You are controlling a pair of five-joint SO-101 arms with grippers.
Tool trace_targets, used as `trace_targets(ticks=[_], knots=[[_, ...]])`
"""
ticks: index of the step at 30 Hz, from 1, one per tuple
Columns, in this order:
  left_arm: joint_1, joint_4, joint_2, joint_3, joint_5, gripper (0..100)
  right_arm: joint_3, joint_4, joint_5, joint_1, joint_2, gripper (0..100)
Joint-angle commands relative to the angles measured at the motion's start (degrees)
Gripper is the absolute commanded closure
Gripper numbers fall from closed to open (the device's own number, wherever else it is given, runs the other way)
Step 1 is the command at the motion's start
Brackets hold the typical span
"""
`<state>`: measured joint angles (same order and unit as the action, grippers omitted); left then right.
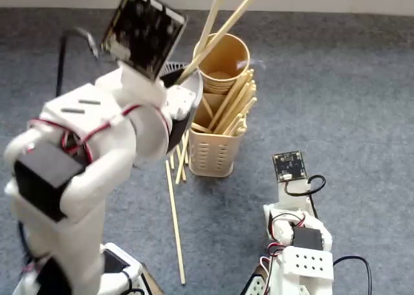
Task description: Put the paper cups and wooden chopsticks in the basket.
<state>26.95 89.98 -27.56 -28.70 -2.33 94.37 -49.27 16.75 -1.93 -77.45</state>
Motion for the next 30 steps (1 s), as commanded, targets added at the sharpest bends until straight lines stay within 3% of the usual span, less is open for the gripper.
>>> trace_targets(ticks=[1, 5, 9, 17, 30], knots=[[-0.4, -20.1, -10.8, 28.2, 0.6, 100, 0.0, 0.9, 0.6, 0.5, -0.6, 99.4], [0.9, -39.4, -11.2, 43.8, 0.9, 100, 0.0, 0.9, 0.6, 0.5, -0.6, 99.4], [1.5, -50.6, -11.3, 51.3, 1.0, 100, 0.0, 0.9, 0.6, 0.5, -0.6, 99.4], [1.7, -58.9, -11.3, 54.9, 1.0, 100, 0.0, 0.9, 0.6, 0.5, -0.6, 99.4], [5.0, -61.5, -2.2, 55.4, 1.0, 99, 0.0, 0.9, 0.6, 0.5, -0.6, 99.4]])
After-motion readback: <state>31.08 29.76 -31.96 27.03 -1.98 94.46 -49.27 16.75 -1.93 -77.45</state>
